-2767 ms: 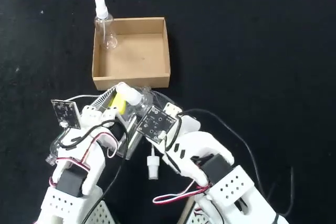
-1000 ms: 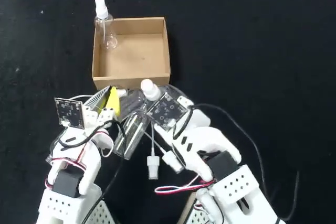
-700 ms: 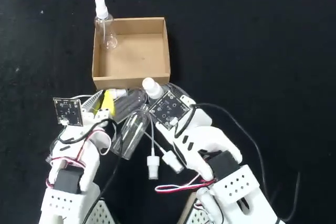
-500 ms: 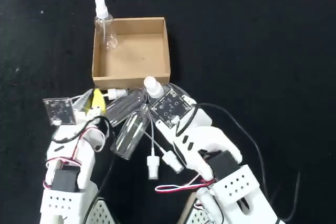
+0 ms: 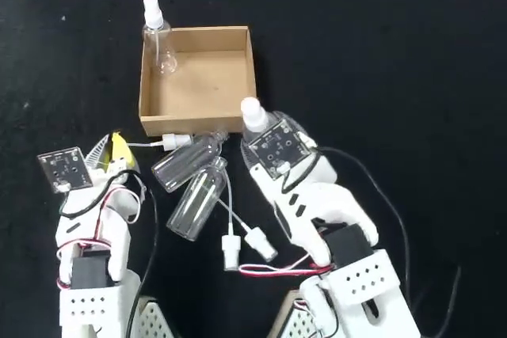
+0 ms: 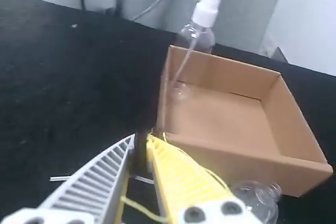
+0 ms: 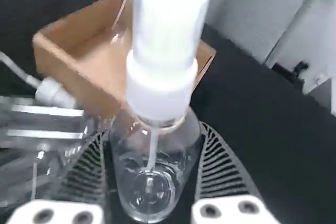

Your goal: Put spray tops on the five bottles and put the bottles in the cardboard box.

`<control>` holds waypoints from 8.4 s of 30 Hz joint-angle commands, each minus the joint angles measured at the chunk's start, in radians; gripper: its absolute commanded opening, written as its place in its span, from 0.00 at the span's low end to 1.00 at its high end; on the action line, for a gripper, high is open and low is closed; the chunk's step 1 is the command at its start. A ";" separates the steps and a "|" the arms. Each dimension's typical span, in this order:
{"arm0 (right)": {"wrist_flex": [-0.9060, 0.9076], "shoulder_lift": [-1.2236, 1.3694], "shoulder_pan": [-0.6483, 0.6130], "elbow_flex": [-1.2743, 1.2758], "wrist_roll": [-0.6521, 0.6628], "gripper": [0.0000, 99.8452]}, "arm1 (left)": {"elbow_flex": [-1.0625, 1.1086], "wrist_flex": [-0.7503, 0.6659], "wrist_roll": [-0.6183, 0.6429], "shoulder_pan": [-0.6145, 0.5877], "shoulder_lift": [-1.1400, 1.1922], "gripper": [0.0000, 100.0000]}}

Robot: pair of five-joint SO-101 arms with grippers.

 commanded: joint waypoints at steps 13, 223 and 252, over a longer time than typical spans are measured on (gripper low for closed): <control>0.002 0.016 -0.015 -0.176 -0.048 0.03 | 0.022 -0.021 0.000 -0.145 -0.005 0.03; 0.411 0.805 -0.244 -0.820 -0.450 0.32 | 0.022 0.026 -0.006 -0.183 -0.005 0.03; 0.597 0.987 -0.483 -0.832 -0.953 0.32 | 0.022 0.026 -0.006 -0.188 -0.005 0.03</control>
